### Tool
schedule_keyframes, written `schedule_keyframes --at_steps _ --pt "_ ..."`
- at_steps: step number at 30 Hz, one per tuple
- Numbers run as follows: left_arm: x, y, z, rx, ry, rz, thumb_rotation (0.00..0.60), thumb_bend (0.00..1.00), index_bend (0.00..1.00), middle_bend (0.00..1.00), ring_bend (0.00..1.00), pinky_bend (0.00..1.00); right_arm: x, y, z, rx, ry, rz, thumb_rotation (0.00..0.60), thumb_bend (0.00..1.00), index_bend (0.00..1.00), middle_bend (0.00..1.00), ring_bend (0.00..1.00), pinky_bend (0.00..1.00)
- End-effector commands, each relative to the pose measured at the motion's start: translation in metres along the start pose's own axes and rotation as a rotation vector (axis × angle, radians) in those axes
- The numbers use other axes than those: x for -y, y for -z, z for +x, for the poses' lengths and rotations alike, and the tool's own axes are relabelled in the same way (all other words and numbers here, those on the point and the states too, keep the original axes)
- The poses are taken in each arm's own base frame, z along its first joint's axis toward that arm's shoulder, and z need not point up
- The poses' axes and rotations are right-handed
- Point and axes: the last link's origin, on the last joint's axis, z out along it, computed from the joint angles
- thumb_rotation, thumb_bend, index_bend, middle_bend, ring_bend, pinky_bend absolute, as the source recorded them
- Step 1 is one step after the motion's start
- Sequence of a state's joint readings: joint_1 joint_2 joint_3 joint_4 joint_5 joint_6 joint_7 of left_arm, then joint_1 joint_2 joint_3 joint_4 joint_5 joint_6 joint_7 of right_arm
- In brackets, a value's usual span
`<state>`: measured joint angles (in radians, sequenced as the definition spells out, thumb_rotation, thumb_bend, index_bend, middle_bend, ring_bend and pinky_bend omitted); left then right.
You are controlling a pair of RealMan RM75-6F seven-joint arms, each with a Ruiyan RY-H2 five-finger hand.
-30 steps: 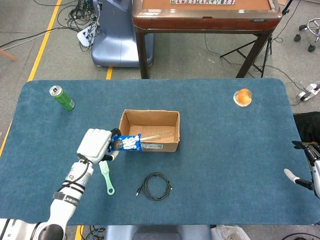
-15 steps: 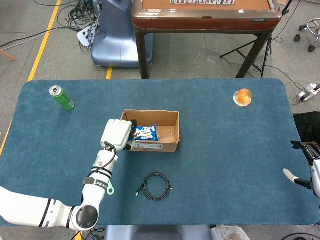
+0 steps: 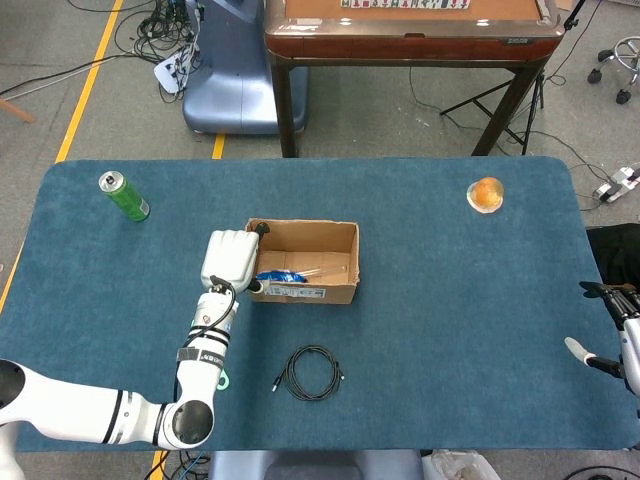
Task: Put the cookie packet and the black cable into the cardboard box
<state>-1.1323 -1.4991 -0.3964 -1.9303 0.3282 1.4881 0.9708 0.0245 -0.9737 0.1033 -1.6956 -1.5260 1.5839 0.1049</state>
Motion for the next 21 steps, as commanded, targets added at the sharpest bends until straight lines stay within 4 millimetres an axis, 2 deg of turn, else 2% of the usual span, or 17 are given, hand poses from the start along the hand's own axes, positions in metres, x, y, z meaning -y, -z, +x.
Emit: schedule_keyframes --at_steps 1,4,16,21 --pt "-0.001 0.004 -0.001 -0.004 -0.005 -0.013 0.6 0.04 0.25 1.0 1.0 1.0 0.0 0.0 0.0 0.001 0.0 0.002 0.6 0.02 0.26 0.35 0.26 0.44" --pt "0.0 0.015 0.0 -0.012 -0.021 -0.033 0.6 0.04 0.25 1.0 1.0 1.0 0.001 0.0 0.0 0.0 0.0 0.004 0.6 0.02 0.26 0.35 0.26 0.44" --pt "0.02 0.087 0.002 -0.046 -0.065 -0.166 0.6 0.04 0.32 1.0 1.0 1.0 0.001 0.003 0.004 -0.021 -0.003 0.003 0.6 0.02 0.26 0.35 0.26 0.44" --pt "0.027 0.108 -0.002 -0.03 -0.025 -0.221 0.6 0.04 0.33 1.0 1.0 1.0 0.0 0.004 0.006 -0.029 -0.003 -0.003 0.6 0.02 0.26 0.35 0.26 0.44"
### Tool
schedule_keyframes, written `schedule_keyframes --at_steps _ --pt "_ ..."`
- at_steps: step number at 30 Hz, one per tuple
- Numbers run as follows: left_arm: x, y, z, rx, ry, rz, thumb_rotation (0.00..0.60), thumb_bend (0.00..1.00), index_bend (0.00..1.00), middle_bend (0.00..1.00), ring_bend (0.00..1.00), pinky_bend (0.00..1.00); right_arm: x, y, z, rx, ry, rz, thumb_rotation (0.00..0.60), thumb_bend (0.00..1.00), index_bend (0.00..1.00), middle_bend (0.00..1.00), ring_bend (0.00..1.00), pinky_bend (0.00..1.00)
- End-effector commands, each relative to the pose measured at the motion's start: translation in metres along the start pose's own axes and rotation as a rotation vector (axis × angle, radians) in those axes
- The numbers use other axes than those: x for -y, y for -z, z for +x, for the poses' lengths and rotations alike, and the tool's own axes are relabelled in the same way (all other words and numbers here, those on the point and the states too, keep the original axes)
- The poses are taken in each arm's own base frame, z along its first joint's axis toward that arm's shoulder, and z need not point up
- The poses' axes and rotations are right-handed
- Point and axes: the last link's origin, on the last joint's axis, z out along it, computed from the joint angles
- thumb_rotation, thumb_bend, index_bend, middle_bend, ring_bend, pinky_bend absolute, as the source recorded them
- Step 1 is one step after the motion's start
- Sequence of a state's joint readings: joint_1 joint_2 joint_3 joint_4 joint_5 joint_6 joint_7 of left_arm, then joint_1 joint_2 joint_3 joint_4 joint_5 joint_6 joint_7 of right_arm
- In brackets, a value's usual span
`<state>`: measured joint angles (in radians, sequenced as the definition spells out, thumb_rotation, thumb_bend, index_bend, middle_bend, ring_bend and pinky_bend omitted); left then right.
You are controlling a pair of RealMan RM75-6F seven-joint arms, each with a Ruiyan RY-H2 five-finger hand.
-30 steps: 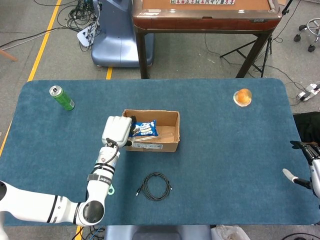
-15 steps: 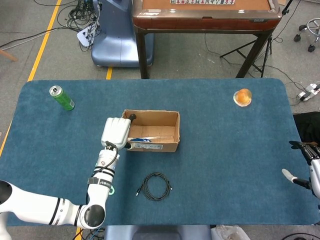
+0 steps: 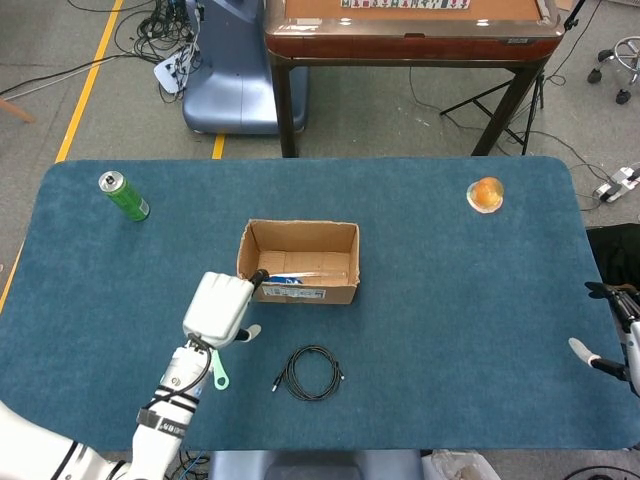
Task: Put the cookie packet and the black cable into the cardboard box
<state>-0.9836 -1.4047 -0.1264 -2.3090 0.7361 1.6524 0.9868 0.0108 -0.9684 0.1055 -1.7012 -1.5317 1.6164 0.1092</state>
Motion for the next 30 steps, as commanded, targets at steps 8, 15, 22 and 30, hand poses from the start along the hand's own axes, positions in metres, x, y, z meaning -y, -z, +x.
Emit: schedule_keyframes --at_steps 8,15,22,30 --pt "0.007 0.042 -0.023 0.006 0.074 -0.249 0.6 0.04 0.37 1.0 0.98 1.0 -0.001 0.0 0.0 -0.002 0.004 -0.007 0.6 0.02 0.26 0.35 0.26 0.44" --pt "0.017 0.06 -0.046 -0.003 0.048 -0.459 0.6 0.04 0.4 1.0 0.99 1.0 -0.004 -0.002 0.003 -0.02 -0.001 -0.025 0.6 0.02 0.26 0.36 0.26 0.44" --pt "0.022 0.077 -0.074 0.021 -0.006 -0.604 0.6 0.04 0.43 1.0 0.99 1.0 -0.006 -0.001 0.006 -0.03 -0.004 -0.03 0.6 0.02 0.26 0.36 0.26 0.44" --pt "0.016 0.078 -0.099 0.007 -0.094 -0.665 0.6 0.04 0.44 1.0 0.99 1.0 -0.007 0.001 0.01 -0.045 -0.009 -0.035 0.6 0.02 0.26 0.36 0.26 0.44"
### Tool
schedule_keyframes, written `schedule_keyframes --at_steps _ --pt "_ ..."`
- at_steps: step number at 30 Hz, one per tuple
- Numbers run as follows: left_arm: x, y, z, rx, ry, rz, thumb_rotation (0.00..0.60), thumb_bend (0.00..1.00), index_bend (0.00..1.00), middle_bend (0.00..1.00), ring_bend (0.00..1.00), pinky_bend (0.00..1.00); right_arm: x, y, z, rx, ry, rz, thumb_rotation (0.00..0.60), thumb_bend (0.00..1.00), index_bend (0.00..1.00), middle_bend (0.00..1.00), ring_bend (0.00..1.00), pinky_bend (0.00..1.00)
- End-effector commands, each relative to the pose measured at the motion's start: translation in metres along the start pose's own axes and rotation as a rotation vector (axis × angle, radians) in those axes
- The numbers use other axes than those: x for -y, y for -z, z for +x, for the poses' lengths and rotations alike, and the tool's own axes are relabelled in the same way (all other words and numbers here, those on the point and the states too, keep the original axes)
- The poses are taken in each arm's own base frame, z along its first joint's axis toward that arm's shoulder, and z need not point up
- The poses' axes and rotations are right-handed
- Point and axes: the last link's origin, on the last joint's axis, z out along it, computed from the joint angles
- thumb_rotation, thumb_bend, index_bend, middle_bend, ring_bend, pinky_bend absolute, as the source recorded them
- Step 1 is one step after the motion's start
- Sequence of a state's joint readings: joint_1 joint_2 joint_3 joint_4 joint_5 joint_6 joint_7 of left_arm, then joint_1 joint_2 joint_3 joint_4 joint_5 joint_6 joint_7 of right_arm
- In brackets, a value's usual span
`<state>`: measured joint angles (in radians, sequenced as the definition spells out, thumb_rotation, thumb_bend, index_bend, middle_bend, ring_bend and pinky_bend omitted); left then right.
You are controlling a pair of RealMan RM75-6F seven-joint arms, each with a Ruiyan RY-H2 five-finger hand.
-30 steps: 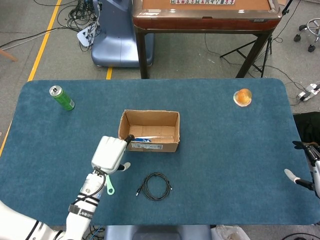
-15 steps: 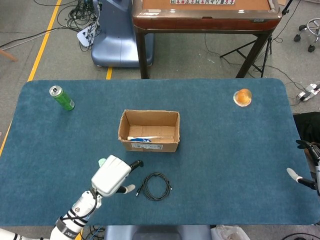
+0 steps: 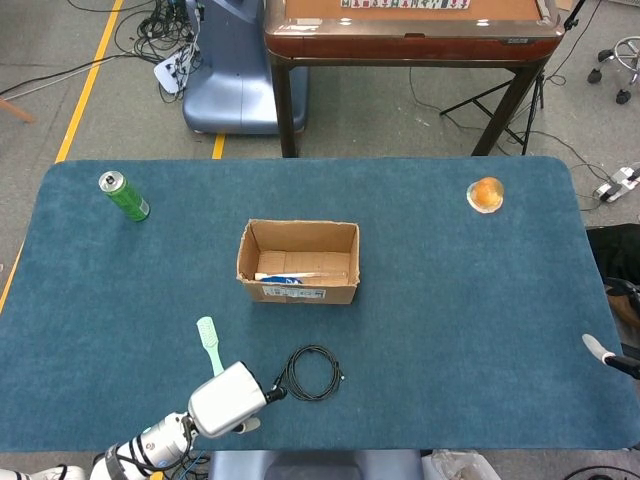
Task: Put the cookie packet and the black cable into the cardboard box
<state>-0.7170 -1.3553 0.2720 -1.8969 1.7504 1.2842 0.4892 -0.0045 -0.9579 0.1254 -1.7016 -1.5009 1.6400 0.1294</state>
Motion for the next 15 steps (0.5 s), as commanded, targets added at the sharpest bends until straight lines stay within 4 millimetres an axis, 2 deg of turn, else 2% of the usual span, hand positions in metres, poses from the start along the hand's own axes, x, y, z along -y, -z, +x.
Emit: schedule_keyframes --at_steps 1,6,15 --pt "-0.003 -0.003 -0.01 0.013 -0.042 -0.018 0.6 0.04 0.44 1.0 0.99 1.0 0.0 0.001 0.002 -0.007 -0.003 0.0 0.6 0.02 0.26 0.36 0.26 0.44" --pt "-0.006 -0.008 -0.024 0.04 -0.068 -0.019 0.6 0.12 0.43 1.0 0.99 1.0 -0.001 0.002 0.005 -0.015 -0.008 -0.002 0.6 0.02 0.26 0.36 0.26 0.44" --pt "-0.013 -0.026 -0.043 0.054 -0.076 -0.011 0.6 0.16 0.4 1.0 1.0 1.0 -0.002 0.003 0.008 -0.028 -0.014 -0.002 0.6 0.02 0.26 0.36 0.26 0.44"
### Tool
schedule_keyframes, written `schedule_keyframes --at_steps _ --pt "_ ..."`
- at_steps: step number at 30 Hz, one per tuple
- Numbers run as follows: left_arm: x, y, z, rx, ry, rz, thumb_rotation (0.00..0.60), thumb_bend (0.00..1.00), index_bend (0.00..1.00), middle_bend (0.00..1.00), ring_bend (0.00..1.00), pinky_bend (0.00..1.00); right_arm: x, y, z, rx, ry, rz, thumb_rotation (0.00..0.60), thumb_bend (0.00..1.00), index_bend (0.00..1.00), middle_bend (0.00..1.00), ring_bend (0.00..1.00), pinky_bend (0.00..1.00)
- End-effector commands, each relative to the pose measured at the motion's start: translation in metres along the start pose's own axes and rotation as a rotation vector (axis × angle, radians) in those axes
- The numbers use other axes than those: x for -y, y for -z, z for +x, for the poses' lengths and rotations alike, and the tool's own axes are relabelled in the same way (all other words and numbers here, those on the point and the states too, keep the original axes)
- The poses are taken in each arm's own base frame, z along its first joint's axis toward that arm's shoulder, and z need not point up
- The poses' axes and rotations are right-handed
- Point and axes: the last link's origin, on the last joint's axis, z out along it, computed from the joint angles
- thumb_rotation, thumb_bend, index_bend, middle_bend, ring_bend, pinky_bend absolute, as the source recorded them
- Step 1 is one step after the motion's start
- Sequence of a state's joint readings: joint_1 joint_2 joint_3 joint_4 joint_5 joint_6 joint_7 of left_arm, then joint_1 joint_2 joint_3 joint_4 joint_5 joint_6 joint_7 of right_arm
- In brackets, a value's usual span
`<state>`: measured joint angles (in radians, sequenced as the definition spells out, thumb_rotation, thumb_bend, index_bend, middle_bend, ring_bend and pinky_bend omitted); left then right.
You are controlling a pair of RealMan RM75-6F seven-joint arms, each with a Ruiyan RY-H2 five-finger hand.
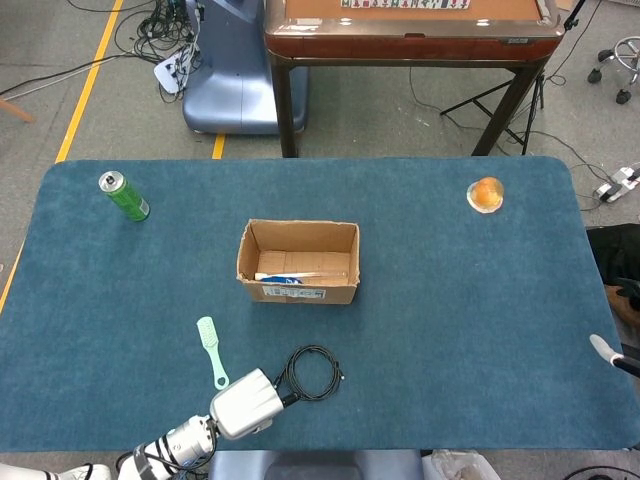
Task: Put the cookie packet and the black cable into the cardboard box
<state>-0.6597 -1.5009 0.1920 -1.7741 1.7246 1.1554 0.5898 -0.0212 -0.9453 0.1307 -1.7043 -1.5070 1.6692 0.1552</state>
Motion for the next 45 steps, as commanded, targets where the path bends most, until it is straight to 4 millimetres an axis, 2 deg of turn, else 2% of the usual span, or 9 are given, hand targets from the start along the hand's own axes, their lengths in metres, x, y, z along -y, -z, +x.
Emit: schedule_keyframes --at_steps 1,8,22,45 --pt "-0.001 -0.007 -0.004 0.0 -0.01 -0.005 0.6 0.17 0.4 1.0 1.0 1.0 0.0 0.0 0.001 -0.002 -0.001 -0.001 0.6 0.02 0.26 0.36 0.26 0.44" --pt "-0.001 -0.02 -0.009 0.011 -0.064 -0.008 0.6 0.26 0.41 1.0 0.99 1.0 -0.003 0.002 0.008 -0.04 -0.004 -0.014 0.6 0.08 0.28 0.38 0.26 0.44" --pt "-0.001 -0.029 -0.028 0.035 -0.1 -0.018 0.6 0.26 0.4 1.0 0.99 1.0 -0.002 0.014 0.024 -0.099 -0.03 0.005 0.6 0.08 0.28 0.38 0.26 0.44" --pt "0.009 -0.041 -0.047 0.104 -0.122 0.049 0.6 0.26 0.38 1.0 0.99 1.0 0.0 0.016 0.024 -0.099 -0.033 0.014 0.6 0.08 0.28 0.38 0.26 0.44"
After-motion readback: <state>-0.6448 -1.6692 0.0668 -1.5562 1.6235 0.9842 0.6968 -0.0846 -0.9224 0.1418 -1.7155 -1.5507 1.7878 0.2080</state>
